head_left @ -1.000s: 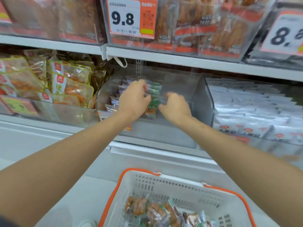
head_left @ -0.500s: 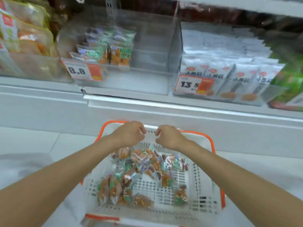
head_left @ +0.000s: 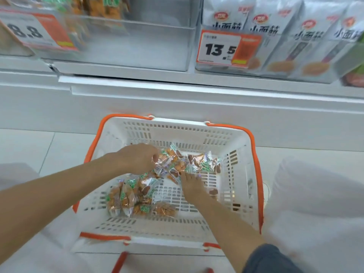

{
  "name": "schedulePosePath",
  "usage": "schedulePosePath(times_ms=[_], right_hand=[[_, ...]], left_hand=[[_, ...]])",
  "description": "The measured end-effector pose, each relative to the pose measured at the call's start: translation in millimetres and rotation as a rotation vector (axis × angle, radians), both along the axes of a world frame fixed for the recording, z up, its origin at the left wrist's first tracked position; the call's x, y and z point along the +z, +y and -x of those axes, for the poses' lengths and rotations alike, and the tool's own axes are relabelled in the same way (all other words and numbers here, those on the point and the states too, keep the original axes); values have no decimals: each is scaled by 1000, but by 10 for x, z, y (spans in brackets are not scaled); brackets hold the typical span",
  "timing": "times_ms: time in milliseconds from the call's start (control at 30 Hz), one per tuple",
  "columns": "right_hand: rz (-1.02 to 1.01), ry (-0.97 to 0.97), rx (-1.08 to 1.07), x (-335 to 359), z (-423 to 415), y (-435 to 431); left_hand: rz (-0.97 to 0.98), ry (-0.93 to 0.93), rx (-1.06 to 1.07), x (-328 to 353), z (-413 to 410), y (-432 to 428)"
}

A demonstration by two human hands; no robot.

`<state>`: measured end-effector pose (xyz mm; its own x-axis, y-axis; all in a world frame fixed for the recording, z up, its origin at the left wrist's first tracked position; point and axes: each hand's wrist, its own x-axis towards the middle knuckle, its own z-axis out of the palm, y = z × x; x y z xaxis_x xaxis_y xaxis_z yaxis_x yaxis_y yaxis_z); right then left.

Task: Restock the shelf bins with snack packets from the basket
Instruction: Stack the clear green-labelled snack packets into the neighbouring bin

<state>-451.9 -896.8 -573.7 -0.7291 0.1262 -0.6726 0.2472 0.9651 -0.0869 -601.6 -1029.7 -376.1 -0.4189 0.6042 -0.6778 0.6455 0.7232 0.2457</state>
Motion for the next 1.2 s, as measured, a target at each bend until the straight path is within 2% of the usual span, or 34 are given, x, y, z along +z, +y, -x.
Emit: schedulePosePath(times_ms=[133,200,300,533,667,733,800,867,933,1000,1033,1100,1200], right_hand=[[-194,-162,422,43,-74,-67],[-187,-195,446,41,-109,-97],[-102,-147,348,290,-13,-59],[379,272,-386,1525,539,91],[913,523,-972,2376,539,136],[1170,533,-1136,2636,442,172],[1491,475,-1283,2738,400,192],[1642,412,-1338,2765,411,161],[1625,383,-1301,2745,455,126],[1465,379,-1171,2775,513,97],[1303,421,-1066,2797,538,95],[987,556,-888,2840,591,103],[934,696,-748,2922,670,85]], left_hand=[[28,73,-76,92,10,40],[34,117,-92,105,31,44],[56,135,-112,112,30,48],[-15,60,-78,467,208,50],[-144,34,96,776,346,-40],[-257,-160,343,849,328,-75],[-404,-461,611,927,274,-68],[-575,-596,777,984,241,-56],[-747,-556,941,1017,250,-51],[-869,-473,1036,1009,302,-70],[-909,-388,1005,1001,331,-77],[-943,-178,792,1013,355,-81],[-991,-82,560,1076,320,-47]])
